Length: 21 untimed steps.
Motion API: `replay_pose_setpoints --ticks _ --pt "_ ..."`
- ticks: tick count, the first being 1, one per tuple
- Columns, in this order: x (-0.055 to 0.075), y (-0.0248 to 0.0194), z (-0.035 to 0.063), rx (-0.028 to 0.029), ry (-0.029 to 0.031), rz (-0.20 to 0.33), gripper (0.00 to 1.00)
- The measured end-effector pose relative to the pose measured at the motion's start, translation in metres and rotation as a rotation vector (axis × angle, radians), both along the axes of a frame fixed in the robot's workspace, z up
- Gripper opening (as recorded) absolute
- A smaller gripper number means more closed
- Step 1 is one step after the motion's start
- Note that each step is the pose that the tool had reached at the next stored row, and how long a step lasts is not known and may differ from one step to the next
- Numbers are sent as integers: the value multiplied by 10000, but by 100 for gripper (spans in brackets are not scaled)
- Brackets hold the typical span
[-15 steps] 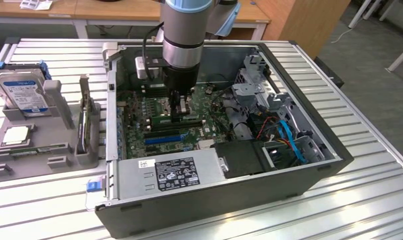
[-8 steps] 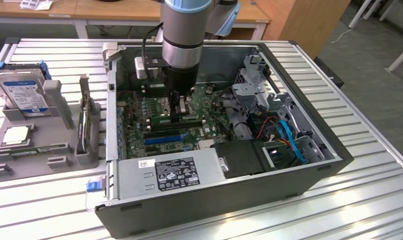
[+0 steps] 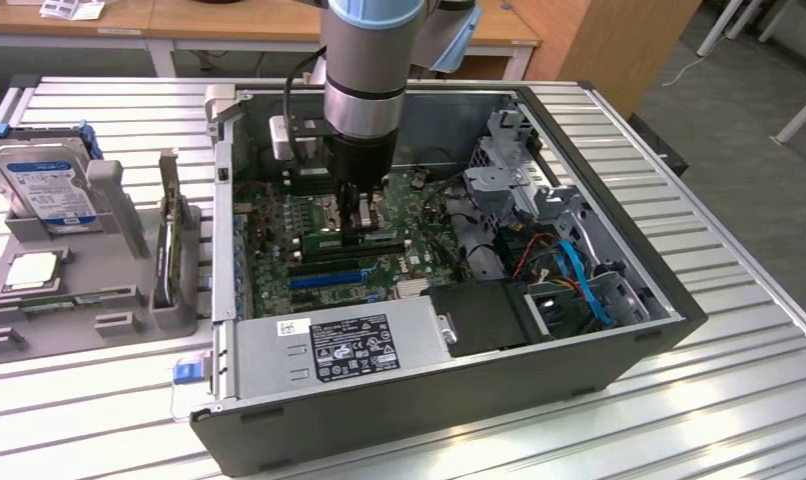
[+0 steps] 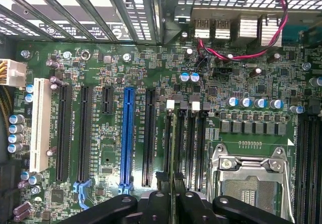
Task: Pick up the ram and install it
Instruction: 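Insert the ram into the slot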
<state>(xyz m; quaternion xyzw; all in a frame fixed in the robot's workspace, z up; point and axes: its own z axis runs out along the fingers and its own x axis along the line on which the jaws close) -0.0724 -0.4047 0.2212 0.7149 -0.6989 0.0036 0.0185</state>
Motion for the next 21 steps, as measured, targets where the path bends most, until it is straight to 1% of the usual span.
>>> replay_pose_setpoints --ticks 9,21 --pt "0 -17 0 0 0 0 14" --pt "0 -24 0 -1 0 12 14"
